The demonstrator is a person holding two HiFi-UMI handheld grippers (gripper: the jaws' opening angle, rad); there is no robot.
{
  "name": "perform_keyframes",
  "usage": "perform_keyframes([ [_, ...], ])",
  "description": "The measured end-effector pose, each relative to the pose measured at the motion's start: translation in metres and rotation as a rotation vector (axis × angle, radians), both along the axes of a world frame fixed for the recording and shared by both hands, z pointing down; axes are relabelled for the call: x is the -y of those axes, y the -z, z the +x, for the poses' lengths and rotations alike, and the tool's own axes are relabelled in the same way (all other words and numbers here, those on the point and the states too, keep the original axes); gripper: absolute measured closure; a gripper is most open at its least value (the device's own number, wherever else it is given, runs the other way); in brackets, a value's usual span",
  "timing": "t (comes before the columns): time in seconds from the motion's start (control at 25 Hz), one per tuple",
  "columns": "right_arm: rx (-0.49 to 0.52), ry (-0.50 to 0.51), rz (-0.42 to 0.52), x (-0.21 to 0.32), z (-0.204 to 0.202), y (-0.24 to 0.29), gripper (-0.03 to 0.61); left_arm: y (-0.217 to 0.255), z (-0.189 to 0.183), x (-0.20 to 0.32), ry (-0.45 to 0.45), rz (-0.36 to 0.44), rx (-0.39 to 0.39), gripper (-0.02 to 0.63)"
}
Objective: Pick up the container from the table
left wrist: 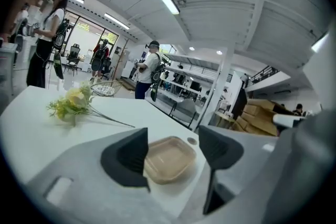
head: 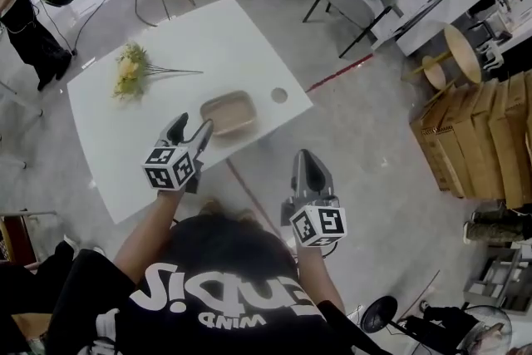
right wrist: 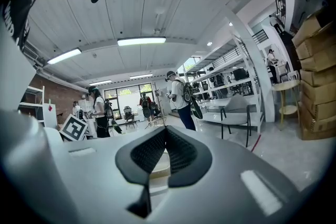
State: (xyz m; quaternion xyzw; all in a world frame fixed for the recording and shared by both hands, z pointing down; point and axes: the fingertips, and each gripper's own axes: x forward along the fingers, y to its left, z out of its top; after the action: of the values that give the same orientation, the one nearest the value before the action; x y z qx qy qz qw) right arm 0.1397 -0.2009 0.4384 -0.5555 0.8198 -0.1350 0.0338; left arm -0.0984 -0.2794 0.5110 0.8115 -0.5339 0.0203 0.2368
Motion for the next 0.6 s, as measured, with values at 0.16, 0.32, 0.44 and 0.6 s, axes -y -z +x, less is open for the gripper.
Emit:
perform_keyframes([
  [0.16,-0.005,-0.002,-0.011,0.004,0.006,-0.004,0.578,-0.031,0.001,0.017,0.012,-0.07,0.013,0.313],
  [0.32,-0.009,-0.016,-0.017,0.006,0.015,-0.007,0.578,-0.061,0.001,0.028,0.023,-0.139,0.018,0.319],
  [0.44,-0.014,-0.027,-0.022,0.008,0.021,-0.009,0.578,-0.084,0.001,0.034,0.034,-0.192,0.022,0.322],
  [0.6,-0.019,-0.047,-0.035,0.009,0.028,-0.012,0.578,-0.109,0.006,0.039,0.025,-0.258,0.015,0.336],
])
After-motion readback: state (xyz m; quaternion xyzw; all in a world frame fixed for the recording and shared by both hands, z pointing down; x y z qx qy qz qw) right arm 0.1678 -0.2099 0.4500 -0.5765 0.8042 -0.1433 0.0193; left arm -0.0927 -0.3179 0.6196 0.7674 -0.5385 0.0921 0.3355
